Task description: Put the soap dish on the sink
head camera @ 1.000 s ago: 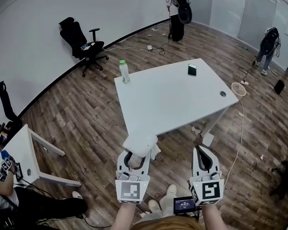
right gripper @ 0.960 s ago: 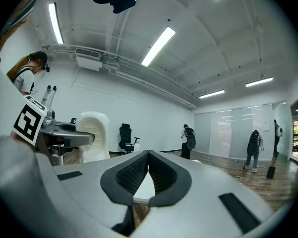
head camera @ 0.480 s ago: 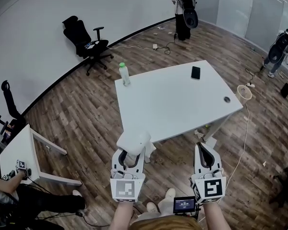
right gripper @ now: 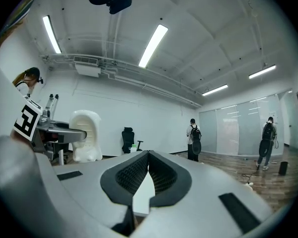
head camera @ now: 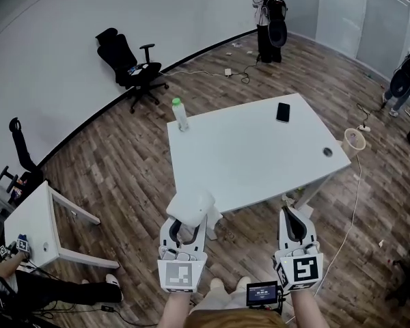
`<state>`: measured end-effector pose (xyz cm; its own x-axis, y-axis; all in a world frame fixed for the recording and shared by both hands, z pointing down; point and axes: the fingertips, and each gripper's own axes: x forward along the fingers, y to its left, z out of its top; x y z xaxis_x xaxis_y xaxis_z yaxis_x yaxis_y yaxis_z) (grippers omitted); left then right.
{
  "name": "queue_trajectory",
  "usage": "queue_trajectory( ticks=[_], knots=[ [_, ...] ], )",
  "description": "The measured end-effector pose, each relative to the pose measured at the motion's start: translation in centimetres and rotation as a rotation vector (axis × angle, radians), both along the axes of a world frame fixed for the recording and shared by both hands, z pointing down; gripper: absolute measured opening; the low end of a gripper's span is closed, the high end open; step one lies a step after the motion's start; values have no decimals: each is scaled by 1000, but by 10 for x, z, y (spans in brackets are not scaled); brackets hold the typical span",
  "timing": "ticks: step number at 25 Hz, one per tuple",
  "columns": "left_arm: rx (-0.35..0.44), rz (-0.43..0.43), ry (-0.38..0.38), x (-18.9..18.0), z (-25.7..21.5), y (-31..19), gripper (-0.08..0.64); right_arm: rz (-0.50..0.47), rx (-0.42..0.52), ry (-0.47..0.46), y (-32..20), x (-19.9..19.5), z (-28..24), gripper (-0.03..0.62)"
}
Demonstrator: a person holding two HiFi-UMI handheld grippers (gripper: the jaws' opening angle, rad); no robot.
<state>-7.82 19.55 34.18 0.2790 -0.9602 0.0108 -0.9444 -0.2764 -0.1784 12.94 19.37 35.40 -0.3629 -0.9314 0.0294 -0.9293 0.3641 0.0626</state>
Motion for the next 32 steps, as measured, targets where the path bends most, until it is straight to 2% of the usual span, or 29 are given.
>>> queue_trajectory(
  ticks=[9,17,28,32],
  knots=[
    [-16,18,3,-7,8,-65,158,24,-12,-7,-64,-10,3,9],
    [-19,10,8,-33,7,-116,158,23,-19,-2,-119,-36,5,9],
    [-21,37,2,-57,6,-158,158,11,-14,45,-155,-69,1,9],
    [-16,37,20,-65,8,-173,158,23,-22,33,-166,-73,4,9]
  ],
)
